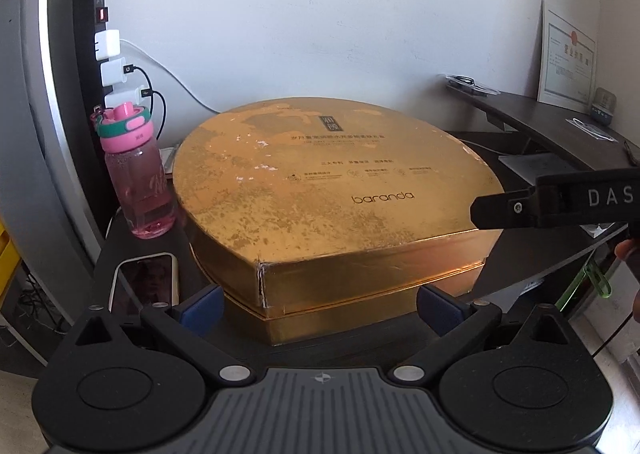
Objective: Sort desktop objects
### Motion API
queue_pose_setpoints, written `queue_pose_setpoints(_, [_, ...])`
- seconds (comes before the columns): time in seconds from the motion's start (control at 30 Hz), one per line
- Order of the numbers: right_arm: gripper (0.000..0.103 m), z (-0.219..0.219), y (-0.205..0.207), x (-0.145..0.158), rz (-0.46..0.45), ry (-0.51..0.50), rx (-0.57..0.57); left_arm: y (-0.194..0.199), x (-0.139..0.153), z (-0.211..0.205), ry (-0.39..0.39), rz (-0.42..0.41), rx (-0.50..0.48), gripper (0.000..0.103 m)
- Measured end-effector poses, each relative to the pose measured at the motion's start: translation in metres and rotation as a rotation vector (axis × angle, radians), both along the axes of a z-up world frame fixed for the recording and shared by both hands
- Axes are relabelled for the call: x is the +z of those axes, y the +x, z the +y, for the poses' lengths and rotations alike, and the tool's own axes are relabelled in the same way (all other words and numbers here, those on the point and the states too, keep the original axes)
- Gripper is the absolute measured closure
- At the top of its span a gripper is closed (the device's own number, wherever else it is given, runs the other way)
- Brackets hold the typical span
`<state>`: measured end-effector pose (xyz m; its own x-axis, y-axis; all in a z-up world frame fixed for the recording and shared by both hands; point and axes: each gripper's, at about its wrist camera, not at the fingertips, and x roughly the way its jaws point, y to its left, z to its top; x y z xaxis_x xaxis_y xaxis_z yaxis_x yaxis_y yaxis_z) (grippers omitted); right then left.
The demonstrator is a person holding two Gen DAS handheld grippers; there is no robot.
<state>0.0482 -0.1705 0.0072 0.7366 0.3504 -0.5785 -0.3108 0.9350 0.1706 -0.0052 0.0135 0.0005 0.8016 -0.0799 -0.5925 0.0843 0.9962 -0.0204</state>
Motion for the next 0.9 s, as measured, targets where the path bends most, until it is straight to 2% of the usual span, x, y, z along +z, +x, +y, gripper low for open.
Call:
queue_pose_setpoints(0.43, [0.0, 0.031, 0.0, -0.003, 0.001, -0.064, 0.0, 0.006, -0.006, 0.011, -0.009, -0.003, -0.035, 0.001])
queue_pose_setpoints(0.9, [0.0, 0.021, 0.014, -0.002, 0.012, -0.04, -0.037, 0.014, -0.011, 0.008, 0.0, -0.014, -0.09, 0.001])
